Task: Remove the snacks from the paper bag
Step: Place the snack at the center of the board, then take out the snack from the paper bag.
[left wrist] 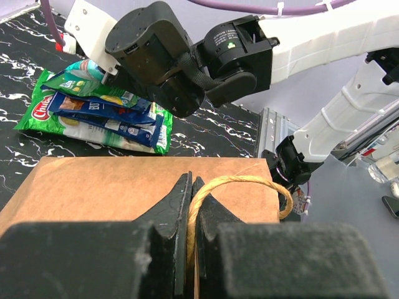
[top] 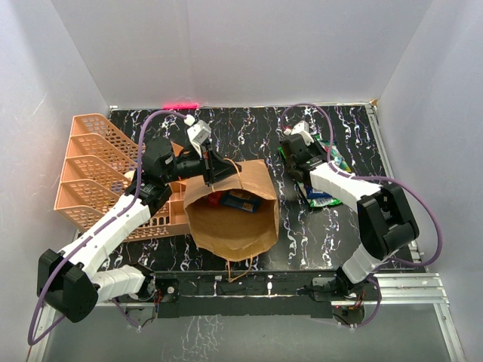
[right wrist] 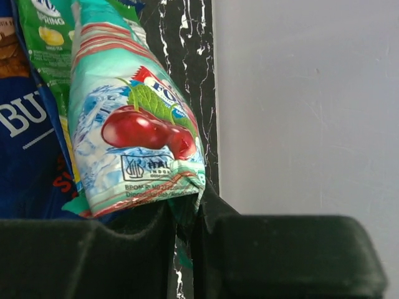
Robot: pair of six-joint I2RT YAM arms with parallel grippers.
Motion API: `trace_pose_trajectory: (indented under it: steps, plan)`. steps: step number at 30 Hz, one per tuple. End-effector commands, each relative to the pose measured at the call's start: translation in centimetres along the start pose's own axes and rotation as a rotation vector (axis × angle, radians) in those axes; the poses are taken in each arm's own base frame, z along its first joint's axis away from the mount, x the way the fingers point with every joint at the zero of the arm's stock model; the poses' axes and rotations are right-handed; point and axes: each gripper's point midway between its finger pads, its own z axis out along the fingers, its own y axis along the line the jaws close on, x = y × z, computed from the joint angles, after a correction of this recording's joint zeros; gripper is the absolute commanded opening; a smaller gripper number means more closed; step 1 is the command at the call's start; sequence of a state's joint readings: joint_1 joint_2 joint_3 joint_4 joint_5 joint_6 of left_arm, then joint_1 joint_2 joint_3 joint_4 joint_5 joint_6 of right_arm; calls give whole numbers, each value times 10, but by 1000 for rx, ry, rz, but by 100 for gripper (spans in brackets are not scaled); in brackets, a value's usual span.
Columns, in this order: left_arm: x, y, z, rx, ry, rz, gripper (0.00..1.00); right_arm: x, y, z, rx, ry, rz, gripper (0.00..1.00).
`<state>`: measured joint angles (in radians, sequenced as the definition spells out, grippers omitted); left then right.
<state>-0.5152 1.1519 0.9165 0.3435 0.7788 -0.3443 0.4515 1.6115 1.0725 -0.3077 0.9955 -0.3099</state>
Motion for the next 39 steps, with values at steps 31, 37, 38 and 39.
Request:
trace_pose_trajectory:
  steps: [31,37,38,39]
  plan:
    - [-15,-2,3,13,-29,26,0,-31,-33,-357,-1655,-898,407,79]
    - [-14,-2,4,12,-25,22,0,-55,-19,-355,-1652,-892,386,78]
    - [-13,-1,4,8,-23,21,0,-59,-14,-361,-1660,-888,369,78]
    - [-13,0,4,5,-23,23,0,-63,-8,-370,-1670,-900,347,78]
